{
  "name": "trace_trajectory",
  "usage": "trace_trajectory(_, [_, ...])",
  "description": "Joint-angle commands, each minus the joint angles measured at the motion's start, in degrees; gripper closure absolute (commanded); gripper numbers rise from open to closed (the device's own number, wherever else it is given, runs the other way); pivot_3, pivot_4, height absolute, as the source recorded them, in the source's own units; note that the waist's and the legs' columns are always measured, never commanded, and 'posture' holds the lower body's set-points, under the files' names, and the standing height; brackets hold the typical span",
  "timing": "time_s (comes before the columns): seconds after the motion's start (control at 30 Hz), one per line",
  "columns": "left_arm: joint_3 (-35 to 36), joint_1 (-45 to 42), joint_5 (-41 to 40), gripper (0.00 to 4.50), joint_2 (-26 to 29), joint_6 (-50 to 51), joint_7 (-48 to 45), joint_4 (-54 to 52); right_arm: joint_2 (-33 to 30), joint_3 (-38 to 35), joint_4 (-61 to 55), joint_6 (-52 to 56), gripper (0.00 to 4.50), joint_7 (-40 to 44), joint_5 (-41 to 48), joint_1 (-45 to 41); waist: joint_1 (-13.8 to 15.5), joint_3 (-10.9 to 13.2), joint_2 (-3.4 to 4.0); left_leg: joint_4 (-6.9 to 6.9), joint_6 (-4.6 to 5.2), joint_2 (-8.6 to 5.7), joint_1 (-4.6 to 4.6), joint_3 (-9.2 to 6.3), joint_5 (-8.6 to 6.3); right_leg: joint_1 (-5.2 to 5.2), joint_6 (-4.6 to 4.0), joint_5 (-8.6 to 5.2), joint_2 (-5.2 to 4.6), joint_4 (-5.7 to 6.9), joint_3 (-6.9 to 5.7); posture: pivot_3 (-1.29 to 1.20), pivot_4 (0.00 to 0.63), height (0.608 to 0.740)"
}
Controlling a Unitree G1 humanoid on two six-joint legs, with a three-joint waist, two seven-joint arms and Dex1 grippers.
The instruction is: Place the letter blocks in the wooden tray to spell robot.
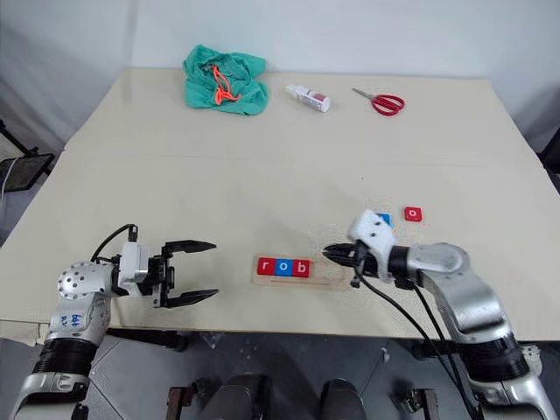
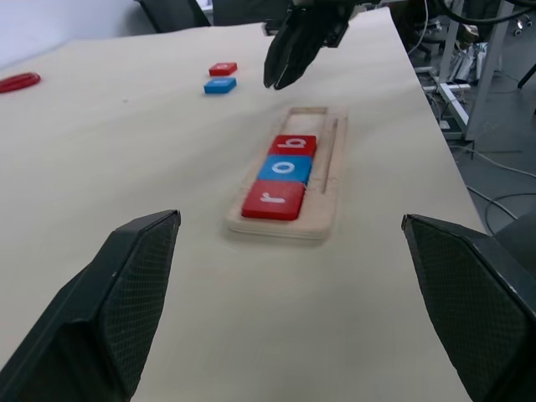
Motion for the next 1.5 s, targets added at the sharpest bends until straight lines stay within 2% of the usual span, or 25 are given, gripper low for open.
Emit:
trace_trajectory(0.03, [-0.02,-1.59,-0.51,0.0,-0.39,-1.02,-0.81,1.65,3.9,-8.04,-3.75,-2.65,2.85,-6.66,2.64,4.78,-0.06,0.0,0.0,-0.01,0.0,0.0,0.0,0.0,0.0,0.0,0.0,0.0,0.0,0.0,0.0,0.0,0.15,0.74])
trace_trajectory(0.13, [-0.37,-3.05,-0.34,0.0,-0.91,-1.45,-1.28,3.45,7.96,-12.75,-5.15,-5.03,1.81,-12.44,2.73,9.01,-0.22,0.0,0.0,-0.03,0.0,0.02,0.01,0.0,0.0,-0.02,0.0,0.0,0.01,0.03,-0.02,0.0,0.15,0.74])
trace_trajectory(0.3, [-0.85,-5.21,-0.01,0.0,-1.87,-2.15,-1.98,6.12,12.17,-15.41,-8.07,-7.93,0.02,-18.37,2.06,15.99,-0.29,0.0,0.01,-0.05,0.0,0.02,0.03,0.02,0.0,-0.02,0.0,0.0,0.02,0.04,0.0,0.0,0.15,0.74])
trace_trajectory(0.7, [-0.75,-6.7,-0.63,0.0,-2.16,-1.88,-5.08,8.47,20.32,-20.66,-11.78,-10.32,0.02,-31.18,2.66,25.37,-0.35,-0.01,0.02,-0.06,0.0,0.01,0.08,0.05,0.0,-0.02,0.0,0.0,0.02,0.07,0.07,0.0,0.15,0.74])
trace_trajectory(1.17, [-0.29,-6.41,-0.8,0.0,-1.9,-1.42,-5.55,7.79,20.08,-21.29,-6.01,-16.42,0.02,-30.73,2.52,26.21,-0.36,-0.01,0.02,-0.08,0.0,0.02,0.12,0.06,0.0,-0.01,0.0,0.0,0.03,0.08,0.11,0.0,0.15,0.74])
trace_trajectory(1.5, [-0.01,-6.47,-0.81,0.0,-1.76,-1.59,-5.77,7.93,19.26,-20.39,-5.43,-16.25,0.02,-30.65,2.54,24.74,-0.39,-0.01,0.02,-0.08,0.0,0.02,0.12,0.06,0.0,-0.01,0.0,0.0,0.03,0.08,0.11,0.0,0.15,0.74])
